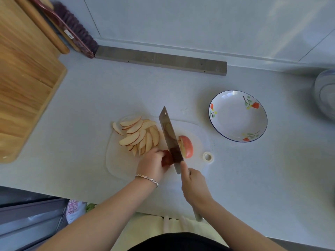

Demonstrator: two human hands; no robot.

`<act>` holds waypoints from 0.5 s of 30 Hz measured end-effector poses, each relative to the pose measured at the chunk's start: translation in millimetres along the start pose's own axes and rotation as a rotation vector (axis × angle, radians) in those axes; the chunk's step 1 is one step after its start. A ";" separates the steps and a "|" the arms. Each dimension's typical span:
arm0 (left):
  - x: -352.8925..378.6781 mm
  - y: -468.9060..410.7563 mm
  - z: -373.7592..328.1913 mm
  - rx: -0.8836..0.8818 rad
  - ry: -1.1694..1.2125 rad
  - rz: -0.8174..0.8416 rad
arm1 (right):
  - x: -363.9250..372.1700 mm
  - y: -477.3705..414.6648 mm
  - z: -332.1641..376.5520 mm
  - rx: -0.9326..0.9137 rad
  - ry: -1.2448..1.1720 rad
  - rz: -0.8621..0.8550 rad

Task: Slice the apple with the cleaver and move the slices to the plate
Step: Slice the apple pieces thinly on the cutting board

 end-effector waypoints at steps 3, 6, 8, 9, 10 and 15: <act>-4.3 3.8 4.0 -0.081 0.010 -0.066 | -7.9 -8.5 5.4 0.061 -0.239 -0.023; -6.2 5.0 7.5 -0.149 -0.033 -0.089 | -34.2 -3.5 9.9 0.106 -0.391 -0.063; -8.4 5.8 0.7 -0.125 -0.088 -0.123 | -59.6 0.4 11.4 0.078 -0.416 -0.107; -11.3 5.1 -6.9 -0.078 -0.098 -0.155 | -71.5 1.2 11.4 0.067 -0.413 -0.120; -13.8 3.4 -17.9 -0.009 -0.094 -0.177 | -82.6 1.9 10.1 0.065 -0.406 -0.128; -2.1 -20.8 -72.8 0.241 -0.381 0.105 | -104.9 5.5 -1.5 0.075 -0.345 -0.147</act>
Point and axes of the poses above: each hand's wrist, its own y-axis away from the middle knuckle, its own x-axis out of the palm, z = x × y, the point moved 4 cm from there along -y, towards the middle knuckle, and after that the axes turned 15 degrees about -x, right-handed, at the moved point
